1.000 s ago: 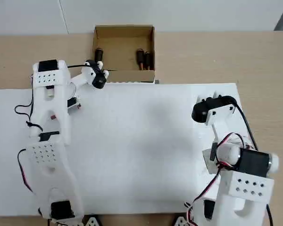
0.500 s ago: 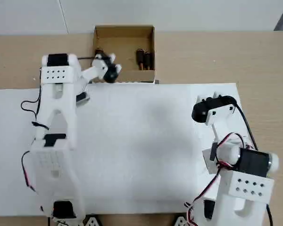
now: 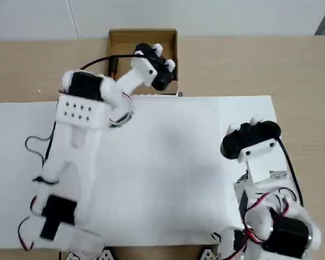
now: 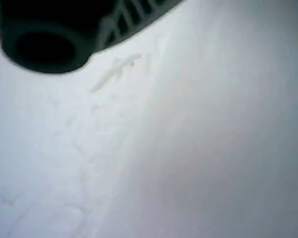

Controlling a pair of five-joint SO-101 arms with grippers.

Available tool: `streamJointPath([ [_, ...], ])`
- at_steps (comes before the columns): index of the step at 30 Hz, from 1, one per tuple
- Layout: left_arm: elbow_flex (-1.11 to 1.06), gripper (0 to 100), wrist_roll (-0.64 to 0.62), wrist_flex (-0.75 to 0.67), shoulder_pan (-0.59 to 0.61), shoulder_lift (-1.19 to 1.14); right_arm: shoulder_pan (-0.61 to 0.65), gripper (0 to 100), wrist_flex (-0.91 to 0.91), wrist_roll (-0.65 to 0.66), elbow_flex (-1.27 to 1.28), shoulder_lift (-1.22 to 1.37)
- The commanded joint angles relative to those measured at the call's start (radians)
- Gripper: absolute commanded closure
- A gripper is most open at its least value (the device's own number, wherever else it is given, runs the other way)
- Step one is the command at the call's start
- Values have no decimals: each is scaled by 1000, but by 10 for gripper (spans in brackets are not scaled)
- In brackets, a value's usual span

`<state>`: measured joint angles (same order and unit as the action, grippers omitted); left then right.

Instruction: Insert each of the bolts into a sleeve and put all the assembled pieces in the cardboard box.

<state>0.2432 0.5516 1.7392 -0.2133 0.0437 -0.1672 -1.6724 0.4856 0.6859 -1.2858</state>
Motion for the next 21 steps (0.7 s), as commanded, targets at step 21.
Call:
streamJointPath([
  [21, -944, 995, -698, -626, -92, 931, 134, 995, 294, -288, 422, -490],
])
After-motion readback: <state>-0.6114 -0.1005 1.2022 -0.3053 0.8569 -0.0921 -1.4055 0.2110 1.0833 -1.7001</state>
